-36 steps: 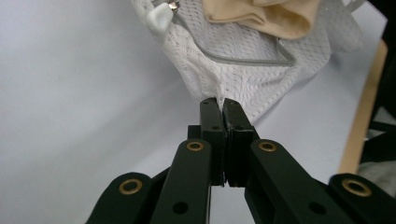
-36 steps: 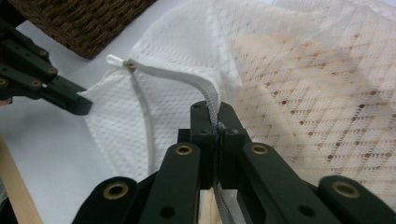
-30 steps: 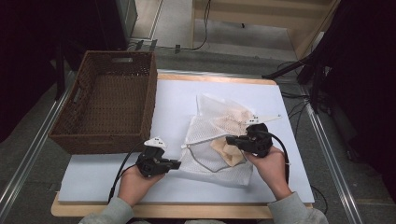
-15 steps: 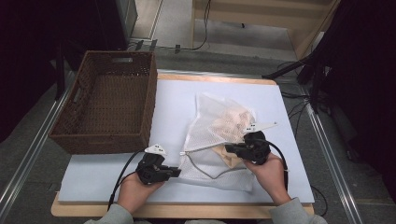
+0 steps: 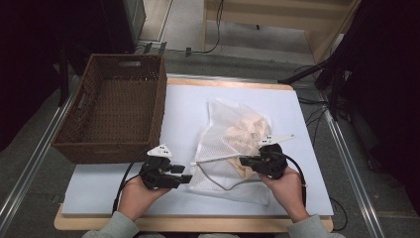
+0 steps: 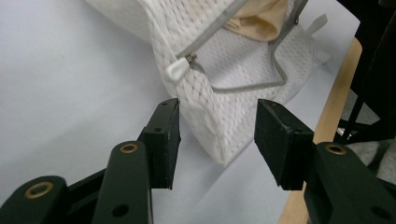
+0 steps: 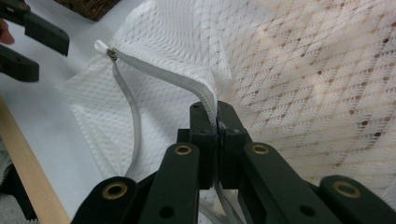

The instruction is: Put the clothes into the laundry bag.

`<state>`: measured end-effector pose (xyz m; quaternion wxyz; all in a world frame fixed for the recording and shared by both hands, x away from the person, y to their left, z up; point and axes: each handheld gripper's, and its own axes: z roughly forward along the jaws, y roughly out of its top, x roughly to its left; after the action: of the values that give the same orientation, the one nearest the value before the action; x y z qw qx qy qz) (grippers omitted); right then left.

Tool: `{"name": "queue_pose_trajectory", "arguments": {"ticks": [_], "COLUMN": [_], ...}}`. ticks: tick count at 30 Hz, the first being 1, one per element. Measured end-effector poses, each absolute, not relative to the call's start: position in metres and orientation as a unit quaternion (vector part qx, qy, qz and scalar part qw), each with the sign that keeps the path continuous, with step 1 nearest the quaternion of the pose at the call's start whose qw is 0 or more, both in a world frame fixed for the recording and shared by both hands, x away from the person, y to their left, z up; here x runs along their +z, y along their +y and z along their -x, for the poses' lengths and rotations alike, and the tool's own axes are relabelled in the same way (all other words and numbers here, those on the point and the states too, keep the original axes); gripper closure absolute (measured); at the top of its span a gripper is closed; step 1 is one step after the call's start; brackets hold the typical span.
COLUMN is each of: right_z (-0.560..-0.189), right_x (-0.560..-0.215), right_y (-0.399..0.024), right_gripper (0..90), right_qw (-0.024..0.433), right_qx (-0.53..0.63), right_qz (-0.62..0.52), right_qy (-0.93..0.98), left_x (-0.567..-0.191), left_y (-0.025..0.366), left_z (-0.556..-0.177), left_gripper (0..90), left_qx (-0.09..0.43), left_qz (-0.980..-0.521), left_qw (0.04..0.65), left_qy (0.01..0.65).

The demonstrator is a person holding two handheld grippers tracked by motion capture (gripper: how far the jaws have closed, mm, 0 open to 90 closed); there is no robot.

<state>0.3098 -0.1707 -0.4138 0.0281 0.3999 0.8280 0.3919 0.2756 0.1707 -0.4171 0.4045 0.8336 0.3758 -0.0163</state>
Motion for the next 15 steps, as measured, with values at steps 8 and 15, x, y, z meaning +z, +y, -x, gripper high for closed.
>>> {"name": "queue_pose_trajectory", "arguments": {"ticks": [8,15], "right_z": [-0.305,-0.298], "right_x": [-0.420,-0.427], "right_y": [-0.165,-0.154], "right_gripper": [87.8,87.8], "right_qw": [0.027,0.028], "right_qx": [0.387,0.373], "right_qz": [-0.400,-0.393], "right_qy": [0.831,0.840], "left_x": [-0.407,-0.406], "left_y": [0.169,0.165], "left_z": [-0.285,-0.293], "left_gripper": [47.8,46.7], "left_qx": [0.004,0.008], "left_qz": [-0.833,-0.830], "left_qw": [0.419,0.429], "left_qy": [0.361,0.357]}}
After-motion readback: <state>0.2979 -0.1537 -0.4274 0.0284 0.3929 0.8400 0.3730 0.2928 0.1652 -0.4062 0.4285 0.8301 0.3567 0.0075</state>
